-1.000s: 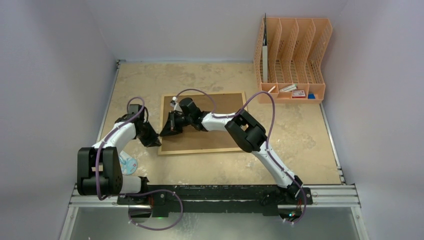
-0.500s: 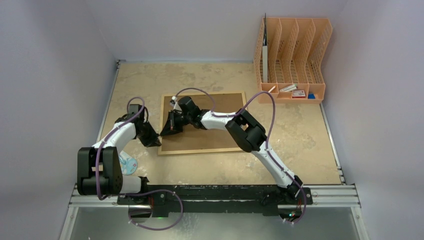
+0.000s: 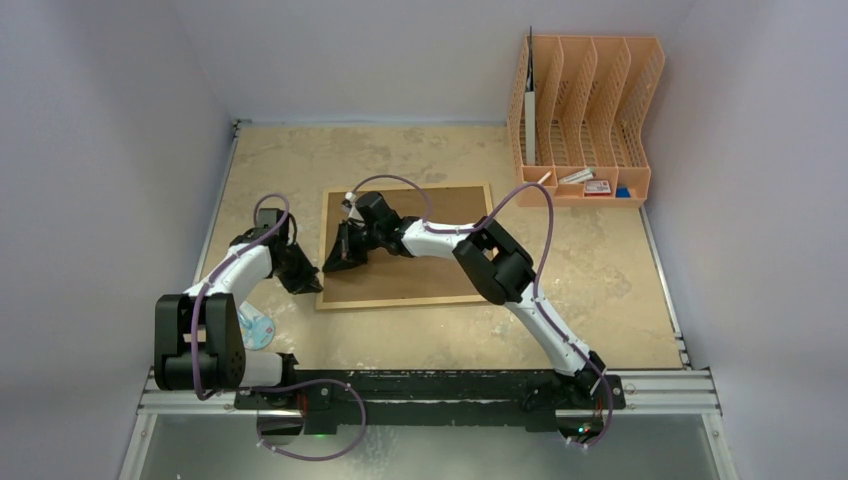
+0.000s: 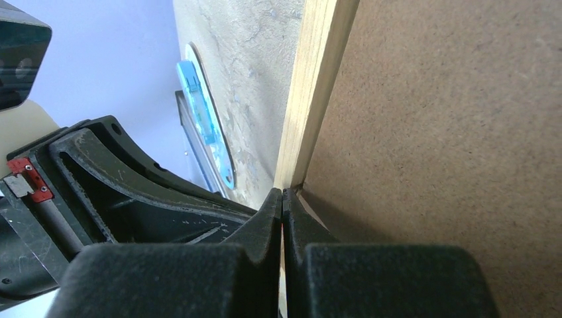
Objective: Put the photo into the frame
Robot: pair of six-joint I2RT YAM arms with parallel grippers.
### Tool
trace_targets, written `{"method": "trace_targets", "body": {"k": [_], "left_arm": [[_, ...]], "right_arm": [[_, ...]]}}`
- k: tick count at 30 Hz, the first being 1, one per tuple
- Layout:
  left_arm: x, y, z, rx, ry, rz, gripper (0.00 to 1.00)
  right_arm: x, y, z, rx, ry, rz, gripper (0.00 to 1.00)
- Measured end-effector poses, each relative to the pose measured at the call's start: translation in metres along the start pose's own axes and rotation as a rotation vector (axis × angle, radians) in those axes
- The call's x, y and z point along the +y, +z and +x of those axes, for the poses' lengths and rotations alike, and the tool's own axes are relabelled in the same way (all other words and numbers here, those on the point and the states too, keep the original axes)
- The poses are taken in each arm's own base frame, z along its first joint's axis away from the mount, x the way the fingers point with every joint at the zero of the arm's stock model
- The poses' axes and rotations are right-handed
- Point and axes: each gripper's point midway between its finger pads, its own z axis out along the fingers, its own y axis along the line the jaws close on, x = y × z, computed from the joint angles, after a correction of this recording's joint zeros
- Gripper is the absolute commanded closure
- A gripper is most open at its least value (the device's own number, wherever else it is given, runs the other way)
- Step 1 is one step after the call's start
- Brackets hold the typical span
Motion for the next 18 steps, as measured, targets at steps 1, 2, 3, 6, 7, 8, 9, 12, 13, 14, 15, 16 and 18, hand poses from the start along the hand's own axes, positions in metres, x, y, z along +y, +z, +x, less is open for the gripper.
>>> {"method": "trace_targets", "body": {"k": [1,2,3,6,7,8,9,12,13,14,15,16,18], "left_arm": [[0.000,0.000,0.000,0.000,0.000,0.000,1.00],[0.000,0.000,0.000,0.000,0.000,0.000,1.00],[0.000,0.000,0.000,0.000,0.000,0.000,1.00],[0.000,0.000,0.000,0.001,-0.001,0.000,1.00],[0.000,0.000,0.000,0.001,-0.001,0.000,1.00],[0.000,0.000,0.000,0.001,-0.002,0.000,1.00],[0.000,0.000,0.000,0.001,-0.004,-0.001,1.00],[0.000,0.000,0.000,0.000,-0.006,-0.001,1.00],[0.000,0.000,0.000,0.000,-0.006,-0.001,1.00],[0.000,0.000,0.000,0.001,-0.007,-0.002,1.00],[0.000,0.000,0.000,0.001,-0.007,-0.002,1.00],[0.000,0.000,0.000,0.001,-0.007,-0.002,1.00],[0.000,0.000,0.000,0.000,-0.007,-0.002,1.00]], "right_arm": [[-0.001,0.000,0.000,0.000,-0.001,0.003,1.00],[-0.001,0.000,0.000,0.000,-0.002,0.006,1.00],[-0.002,0.000,0.000,0.000,-0.002,0.011,1.00],[-0.006,-0.001,0.001,0.000,0.003,0.034,0.97],[-0.007,-0.001,0.001,0.000,0.006,0.039,0.95],[-0.007,-0.001,0.001,-0.002,0.008,0.047,0.92],[-0.007,-0.001,0.001,-0.002,0.007,0.052,0.88],[-0.006,-0.001,0.001,-0.002,0.008,0.060,0.79],[-0.005,-0.001,0.000,-0.005,0.007,0.062,0.77],[-0.005,-0.001,-0.002,-0.009,0.007,0.065,0.75],[-0.004,-0.001,-0.003,-0.015,0.005,0.068,0.73],[-0.003,-0.001,-0.005,-0.023,0.003,0.071,0.70],[-0.003,-0.001,-0.011,-0.045,0.001,0.083,0.66]]}}
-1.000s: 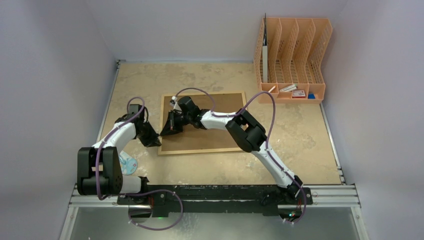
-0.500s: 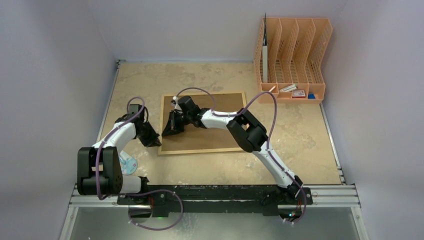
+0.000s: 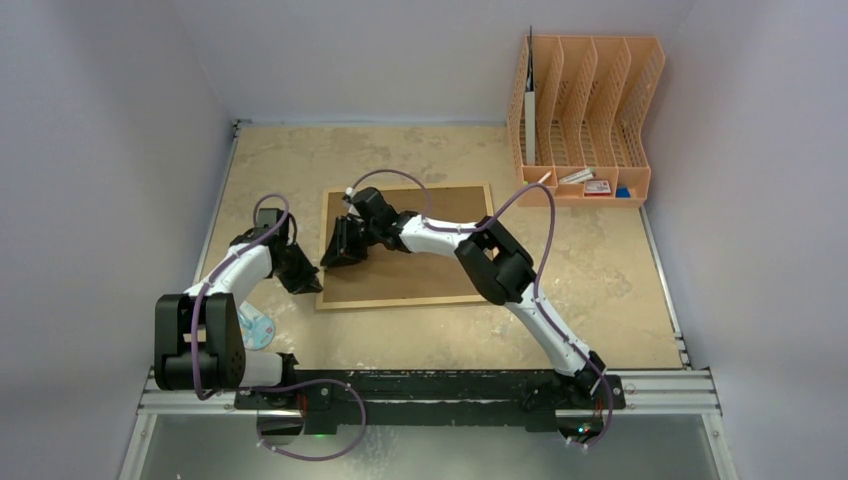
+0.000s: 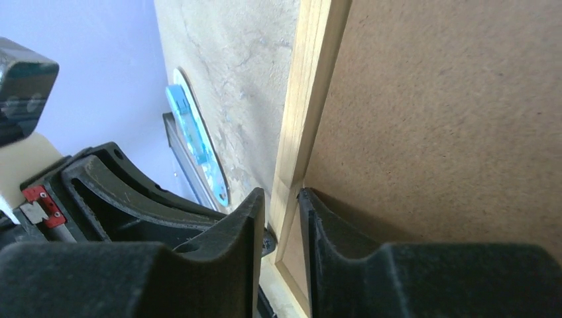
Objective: Put the photo into the frame
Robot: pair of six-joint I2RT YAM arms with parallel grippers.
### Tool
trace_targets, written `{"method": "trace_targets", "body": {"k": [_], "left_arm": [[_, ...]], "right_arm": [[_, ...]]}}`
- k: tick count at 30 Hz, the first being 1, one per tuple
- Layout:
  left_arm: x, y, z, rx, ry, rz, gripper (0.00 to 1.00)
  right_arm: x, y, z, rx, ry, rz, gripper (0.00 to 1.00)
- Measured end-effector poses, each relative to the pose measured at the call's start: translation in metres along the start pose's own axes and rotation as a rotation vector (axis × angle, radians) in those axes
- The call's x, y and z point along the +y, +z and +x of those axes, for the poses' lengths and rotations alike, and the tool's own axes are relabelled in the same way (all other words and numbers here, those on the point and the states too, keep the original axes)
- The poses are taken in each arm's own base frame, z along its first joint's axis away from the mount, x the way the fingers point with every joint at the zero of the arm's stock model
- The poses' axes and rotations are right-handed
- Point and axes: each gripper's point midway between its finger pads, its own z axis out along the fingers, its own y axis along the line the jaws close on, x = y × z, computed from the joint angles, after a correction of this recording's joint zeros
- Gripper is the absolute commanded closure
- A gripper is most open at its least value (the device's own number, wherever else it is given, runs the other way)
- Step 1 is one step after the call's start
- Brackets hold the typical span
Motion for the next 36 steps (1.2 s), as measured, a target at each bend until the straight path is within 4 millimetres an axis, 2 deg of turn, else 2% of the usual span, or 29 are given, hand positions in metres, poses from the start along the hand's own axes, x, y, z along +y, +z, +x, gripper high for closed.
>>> {"method": "trace_targets", "body": {"k": [7,11,15,19,21,23,26,30,32,36], "left_arm": [[0.000,0.000,0.000,0.003,-0.003,0.006,1.00],[-0.003,-0.002,-0.001,0.010,0.001,0.026,0.88],[-0.015,-0.009,-0.016,-0.020,0.001,0.058,0.72],[-0.051,-0.026,-0.060,-0.112,0.017,0.144,0.62],[-0.075,-0.034,-0.088,-0.171,0.037,0.203,0.58],[-0.095,-0.038,-0.110,-0.212,0.060,0.254,0.54],[-0.124,-0.036,-0.144,-0.269,0.110,0.333,0.49],[-0.153,-0.023,-0.174,-0.310,0.192,0.411,0.45],[-0.164,-0.011,-0.189,-0.326,0.255,0.435,0.43],[-0.175,0.016,-0.208,-0.329,0.368,0.446,0.38]], "right_arm": [[0.001,-0.012,-0.010,-0.070,-0.013,0.042,0.58],[-0.006,-0.034,-0.014,-0.122,-0.028,0.096,0.57],[-0.004,-0.074,-0.022,-0.186,-0.074,0.125,0.58],[0.000,-0.137,-0.015,-0.254,-0.171,0.123,0.61],[-0.004,-0.167,-0.003,-0.271,-0.236,0.126,0.62],[-0.012,-0.183,0.011,-0.265,-0.290,0.132,0.62],[-0.037,-0.197,0.051,-0.193,-0.344,0.148,0.61],[-0.074,-0.214,0.107,-0.089,-0.351,0.188,0.59],[-0.083,-0.220,0.121,-0.066,-0.340,0.202,0.59],[-0.099,-0.220,0.129,-0.043,-0.297,0.241,0.59]]}}
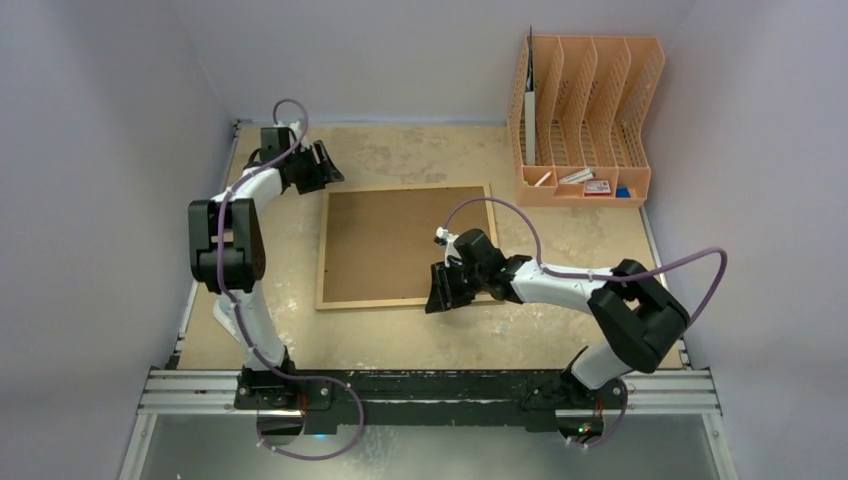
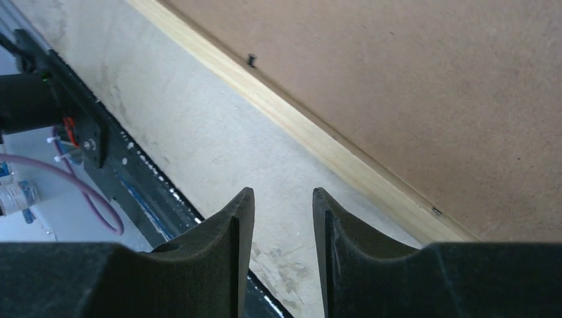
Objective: Put the photo into the frame
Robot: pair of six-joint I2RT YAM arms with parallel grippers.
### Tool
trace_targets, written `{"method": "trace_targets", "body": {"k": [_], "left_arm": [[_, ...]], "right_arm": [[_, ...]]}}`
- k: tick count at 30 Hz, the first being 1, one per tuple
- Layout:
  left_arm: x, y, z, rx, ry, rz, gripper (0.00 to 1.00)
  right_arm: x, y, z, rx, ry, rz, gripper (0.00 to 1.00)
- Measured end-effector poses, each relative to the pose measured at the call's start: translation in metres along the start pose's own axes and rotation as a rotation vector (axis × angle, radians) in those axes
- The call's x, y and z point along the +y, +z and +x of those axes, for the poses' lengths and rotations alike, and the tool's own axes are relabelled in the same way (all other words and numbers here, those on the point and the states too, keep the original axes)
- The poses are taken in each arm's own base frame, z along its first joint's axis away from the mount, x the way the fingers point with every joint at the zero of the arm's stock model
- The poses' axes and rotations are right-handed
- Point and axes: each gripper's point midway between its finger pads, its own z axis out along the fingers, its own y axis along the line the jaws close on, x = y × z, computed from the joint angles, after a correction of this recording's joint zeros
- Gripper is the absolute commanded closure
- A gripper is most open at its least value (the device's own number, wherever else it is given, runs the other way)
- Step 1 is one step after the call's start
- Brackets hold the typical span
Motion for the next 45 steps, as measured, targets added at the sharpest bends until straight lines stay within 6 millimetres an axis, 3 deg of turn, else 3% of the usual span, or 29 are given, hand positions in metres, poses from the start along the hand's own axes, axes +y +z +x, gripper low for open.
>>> {"method": "trace_targets", "body": {"k": [5,14,24,29,37,45], "left_arm": [[0.006,0.028,0.007,0.049,0.060,0.053,0.35],[0.000,0.058,0.009,0.074,0.116,0.181,0.35],[0.006,0.067,0.006,0.091,0.176,0.173,0.37],[0.014,0.063,0.006,0.083,0.166,0.128,0.39],[0.046,0.039,0.007,0.087,0.062,0.019,0.43],[0.050,0.006,0.047,0.076,-0.115,-0.038,0.44]], "right_arm": [[-0.019,0.012,0.013,0.041,0.070,0.069,0.57],[-0.023,0.014,0.007,0.049,0.112,0.069,0.55],[-0.032,0.018,-0.015,0.036,0.144,0.085,0.58],[-0.049,0.017,-0.037,0.007,0.176,0.105,0.61],[-0.077,0.019,-0.083,-0.055,0.237,0.083,0.64],[-0.096,0.014,-0.106,-0.117,0.295,0.067,0.65]]}}
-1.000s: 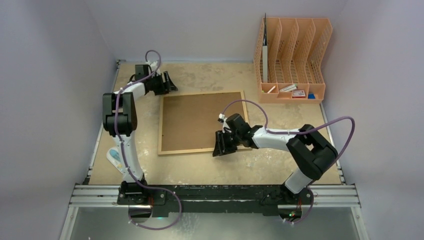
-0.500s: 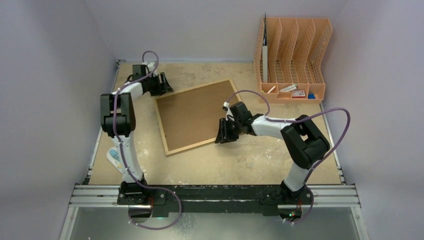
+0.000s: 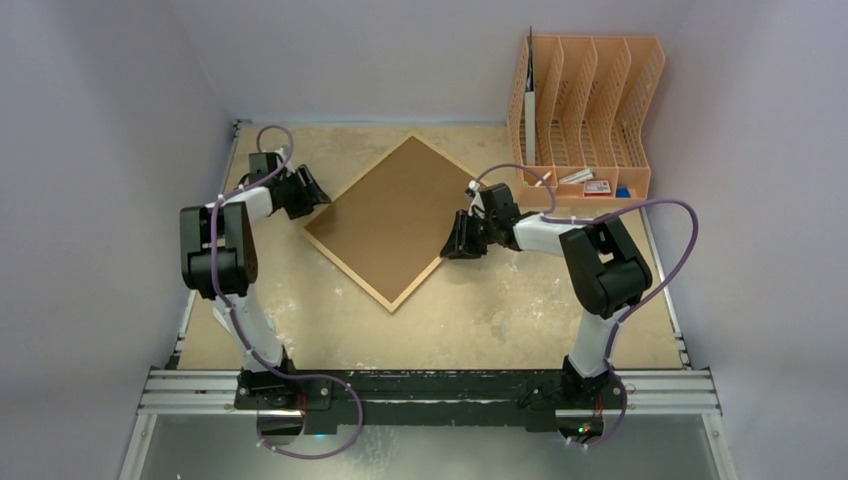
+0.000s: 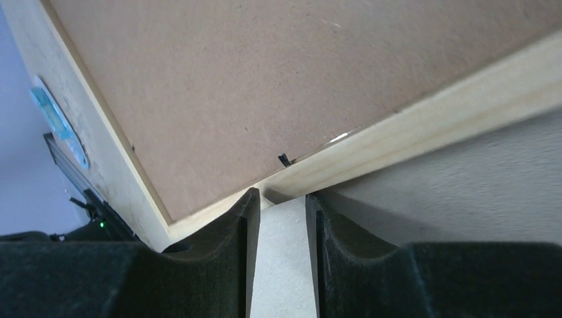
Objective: Put the photo into the frame
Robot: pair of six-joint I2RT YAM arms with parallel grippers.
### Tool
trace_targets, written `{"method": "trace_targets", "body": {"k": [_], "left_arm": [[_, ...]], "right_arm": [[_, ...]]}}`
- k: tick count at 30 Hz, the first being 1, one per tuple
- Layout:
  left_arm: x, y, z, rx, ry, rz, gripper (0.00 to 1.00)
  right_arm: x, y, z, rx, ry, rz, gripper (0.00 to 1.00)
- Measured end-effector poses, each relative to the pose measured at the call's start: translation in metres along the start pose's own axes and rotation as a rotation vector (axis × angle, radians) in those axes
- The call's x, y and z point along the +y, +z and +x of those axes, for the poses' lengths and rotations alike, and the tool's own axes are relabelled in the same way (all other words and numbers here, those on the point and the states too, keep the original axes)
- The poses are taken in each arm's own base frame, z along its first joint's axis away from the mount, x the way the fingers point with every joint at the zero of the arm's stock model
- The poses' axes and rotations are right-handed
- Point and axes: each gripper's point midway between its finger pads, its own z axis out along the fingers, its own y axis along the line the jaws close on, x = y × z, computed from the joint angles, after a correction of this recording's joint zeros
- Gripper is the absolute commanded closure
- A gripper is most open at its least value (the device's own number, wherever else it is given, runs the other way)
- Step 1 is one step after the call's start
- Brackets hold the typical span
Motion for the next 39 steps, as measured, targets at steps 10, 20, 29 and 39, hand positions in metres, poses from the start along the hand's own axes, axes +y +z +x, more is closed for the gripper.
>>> {"method": "trace_targets", "body": {"k": [10,20,29,39], "left_arm": [[0.018,-0.049,0.063,0.025,-0.079,-0.095,0.44],[0.003,-0.074,0.129,0.095,-0.090,-0.083,0.52],[-0.028,-0.084,0.197,0.221,-0.078,-0.039,0.60],[-0.019,-0.109,0.210,0.260,-0.109,-0.151,0.59]], "right_arm": [[-0.018,-0.003,-0.039,-0.160,0.038,0.103,0.65],[-0.039,-0.019,-0.060,-0.297,0.117,0.266,0.62],[0.004,-0.039,-0.080,-0.415,0.119,0.289,0.60],[0.139,0.018,-0.055,-0.276,-0.018,-0.153,0.67]]}}
